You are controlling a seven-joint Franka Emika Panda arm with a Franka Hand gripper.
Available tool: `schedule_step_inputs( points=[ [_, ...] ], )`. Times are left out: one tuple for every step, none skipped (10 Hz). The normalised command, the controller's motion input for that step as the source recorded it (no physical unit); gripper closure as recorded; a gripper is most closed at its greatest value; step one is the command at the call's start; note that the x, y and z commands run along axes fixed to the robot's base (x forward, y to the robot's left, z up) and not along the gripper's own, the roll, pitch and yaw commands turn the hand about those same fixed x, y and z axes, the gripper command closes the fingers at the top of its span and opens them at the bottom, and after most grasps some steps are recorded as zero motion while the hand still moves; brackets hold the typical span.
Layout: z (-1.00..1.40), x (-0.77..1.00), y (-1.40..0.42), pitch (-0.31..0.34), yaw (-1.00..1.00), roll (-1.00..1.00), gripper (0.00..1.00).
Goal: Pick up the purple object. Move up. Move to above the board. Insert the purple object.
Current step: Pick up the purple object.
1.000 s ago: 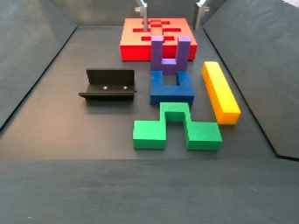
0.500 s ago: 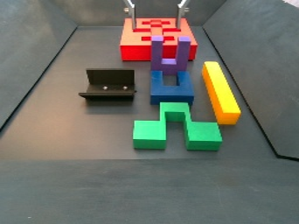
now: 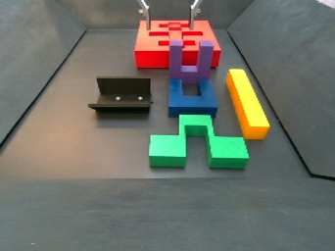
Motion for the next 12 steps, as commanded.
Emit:
schedule_step_inputs(
  points=[
    [-0.45,0.01,-0.13,-0.084,0.00,0.00,0.00],
    [-0.51,0.00,-0.02,-0.117,0.00,-0.01,0.00],
    [-0.39,0.00,-0.05,-0.111,0.00,-0.02,0.00],
    [-0.27,0.02,-0.12,-0.054,0.00,0.00,0.00],
    [-0.30,0.00,-0.23,-0.020,0.00,0.01,0.00],
    [-0.26,0.00,-0.24,0.000,0.00,0.03,0.00],
    [-0.29,0.00,-0.20,0.000,0.00,0.05,0.00],
    [-0.33,0.00,-0.01,0.000,0.00,0.06,0.00],
    [-0.24,0.00,0.15,0.000,-0.02,0.01,0.00],
    [-0.19,0.00,0.17,0.000,-0.06,0.00,0.00],
    [-0.17,0.00,0.09,0.000,-0.06,0.00,0.00],
    [-0.14,0.00,0.00,0.000,-0.04,0.01,0.00]
  ],
)
